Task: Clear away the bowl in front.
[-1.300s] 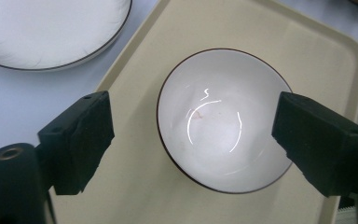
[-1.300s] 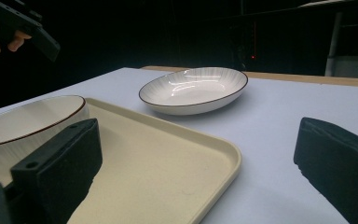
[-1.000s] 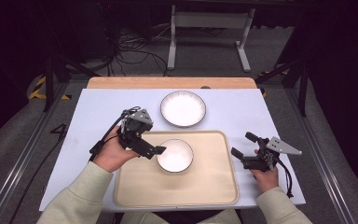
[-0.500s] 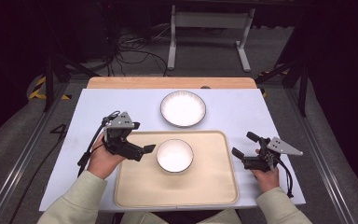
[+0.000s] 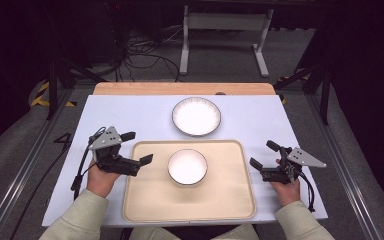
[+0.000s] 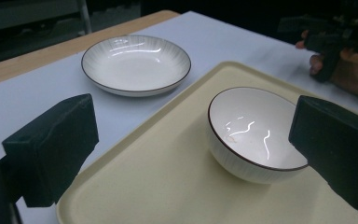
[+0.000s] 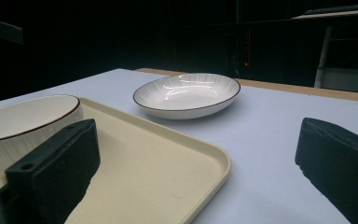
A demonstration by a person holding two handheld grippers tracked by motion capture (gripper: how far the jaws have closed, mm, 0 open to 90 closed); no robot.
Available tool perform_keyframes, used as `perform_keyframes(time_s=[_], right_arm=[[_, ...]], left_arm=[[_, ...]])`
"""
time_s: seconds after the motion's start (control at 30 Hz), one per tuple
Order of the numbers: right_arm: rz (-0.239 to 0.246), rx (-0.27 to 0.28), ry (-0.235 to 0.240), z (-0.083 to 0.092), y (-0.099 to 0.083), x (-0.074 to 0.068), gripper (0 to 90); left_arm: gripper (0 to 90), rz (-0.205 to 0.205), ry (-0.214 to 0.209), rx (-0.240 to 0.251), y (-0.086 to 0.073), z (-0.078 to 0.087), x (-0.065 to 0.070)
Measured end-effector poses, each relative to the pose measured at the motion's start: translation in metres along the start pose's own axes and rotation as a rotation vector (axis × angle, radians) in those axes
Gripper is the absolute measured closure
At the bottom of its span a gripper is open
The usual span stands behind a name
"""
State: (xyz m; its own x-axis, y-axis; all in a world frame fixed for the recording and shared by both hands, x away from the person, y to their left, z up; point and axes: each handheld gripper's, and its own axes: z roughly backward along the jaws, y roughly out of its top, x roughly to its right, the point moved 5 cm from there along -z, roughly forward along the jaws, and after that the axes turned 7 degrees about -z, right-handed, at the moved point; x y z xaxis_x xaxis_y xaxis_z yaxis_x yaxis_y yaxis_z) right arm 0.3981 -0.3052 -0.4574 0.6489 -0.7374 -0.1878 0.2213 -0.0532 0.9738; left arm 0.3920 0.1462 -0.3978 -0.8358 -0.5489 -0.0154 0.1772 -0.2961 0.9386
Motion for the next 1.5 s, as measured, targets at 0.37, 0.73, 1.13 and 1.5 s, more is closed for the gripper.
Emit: perform_keyframes(time_s=[0.37,0.73,1.13,1.5], right_arm=[[-0.002,0.008,0.000,0.002,0.001,0.001,0.2],[0.011,0.008,0.001,0.002,0.001,0.001,0.1],[0.055,0.002,-0.002,0.002,0.001,-0.001,0.1],[0.062,0.002,-0.003,0.002,0.000,-0.002,0.1]], left_arm=[[4.2,0.032,0.098,0.145,-0.030,0.013,-0.014],[3.3,0.051,0.143,0.129,-0.055,0.016,-0.025],[3.7,0.079,0.146,0.095,-0.080,0.012,-0.034],[3.7,0.125,0.141,0.096,-0.088,0.012,-0.039]])
